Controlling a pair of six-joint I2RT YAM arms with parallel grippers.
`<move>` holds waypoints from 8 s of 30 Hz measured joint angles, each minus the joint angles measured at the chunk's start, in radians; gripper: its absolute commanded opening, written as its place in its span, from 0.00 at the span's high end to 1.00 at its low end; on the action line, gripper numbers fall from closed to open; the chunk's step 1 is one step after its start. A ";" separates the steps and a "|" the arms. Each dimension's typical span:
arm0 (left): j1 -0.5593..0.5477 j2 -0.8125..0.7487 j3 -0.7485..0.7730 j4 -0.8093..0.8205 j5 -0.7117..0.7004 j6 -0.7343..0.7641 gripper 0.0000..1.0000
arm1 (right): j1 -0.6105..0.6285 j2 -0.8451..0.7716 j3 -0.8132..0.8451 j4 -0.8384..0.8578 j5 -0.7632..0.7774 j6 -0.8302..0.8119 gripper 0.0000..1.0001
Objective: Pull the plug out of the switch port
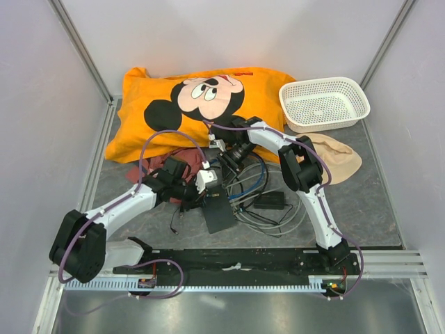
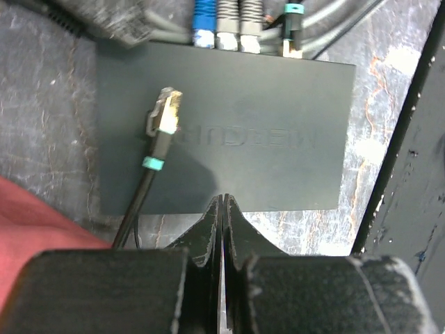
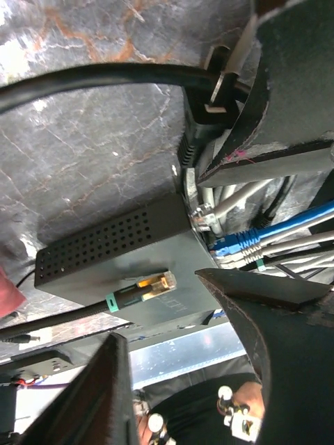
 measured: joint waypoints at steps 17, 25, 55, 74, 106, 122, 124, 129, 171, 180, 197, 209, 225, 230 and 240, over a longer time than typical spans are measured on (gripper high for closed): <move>-0.072 0.014 -0.061 0.080 -0.046 0.058 0.98 | -0.021 0.044 0.017 -0.002 -0.045 0.032 0.48; -0.077 0.020 -0.067 0.116 -0.046 0.066 0.98 | -0.025 0.046 0.011 0.002 -0.040 0.014 0.56; -0.078 0.020 -0.085 0.170 -0.043 0.074 0.98 | -0.033 0.068 0.019 -0.013 -0.047 0.042 0.59; -0.077 0.019 -0.092 0.197 -0.045 0.074 0.98 | -0.026 0.066 0.014 0.003 -0.016 0.093 0.90; -0.079 -0.006 -0.154 0.299 -0.048 0.073 0.98 | 0.017 -0.008 0.027 -0.029 0.231 -0.083 1.00; -0.079 -0.028 -0.188 0.344 -0.048 0.073 0.98 | 0.006 -0.093 -0.022 0.016 0.391 -0.092 1.00; -0.079 -0.030 -0.190 0.348 -0.048 0.073 0.98 | -0.011 -0.127 -0.039 0.035 0.443 -0.092 1.00; -0.079 -0.034 -0.194 0.352 -0.052 0.072 0.98 | -0.058 -0.217 -0.091 0.094 0.562 -0.086 1.00; -0.076 -0.049 -0.203 0.356 -0.070 0.072 0.98 | -0.053 -0.371 -0.061 0.288 0.354 0.160 0.34; -0.060 -0.065 -0.216 0.356 -0.070 0.072 0.98 | -0.054 -0.284 -0.123 0.343 0.218 0.232 0.40; -0.049 -0.069 -0.222 0.360 -0.066 0.073 0.98 | -0.054 -0.218 -0.272 0.204 0.099 0.112 0.54; -0.040 -0.067 -0.222 0.360 -0.062 0.073 0.99 | -0.026 -0.116 -0.201 0.003 0.031 -0.063 0.55; -0.038 -0.064 -0.222 0.363 -0.061 0.073 0.98 | -0.002 -0.041 -0.060 -0.028 -0.021 -0.061 0.45; -0.038 -0.062 -0.220 0.362 -0.061 0.073 0.99 | 0.011 -0.023 -0.070 0.039 0.034 0.024 0.43; -0.037 -0.061 -0.219 0.363 -0.061 0.073 0.98 | -0.017 -0.136 -0.247 0.151 0.125 0.120 0.40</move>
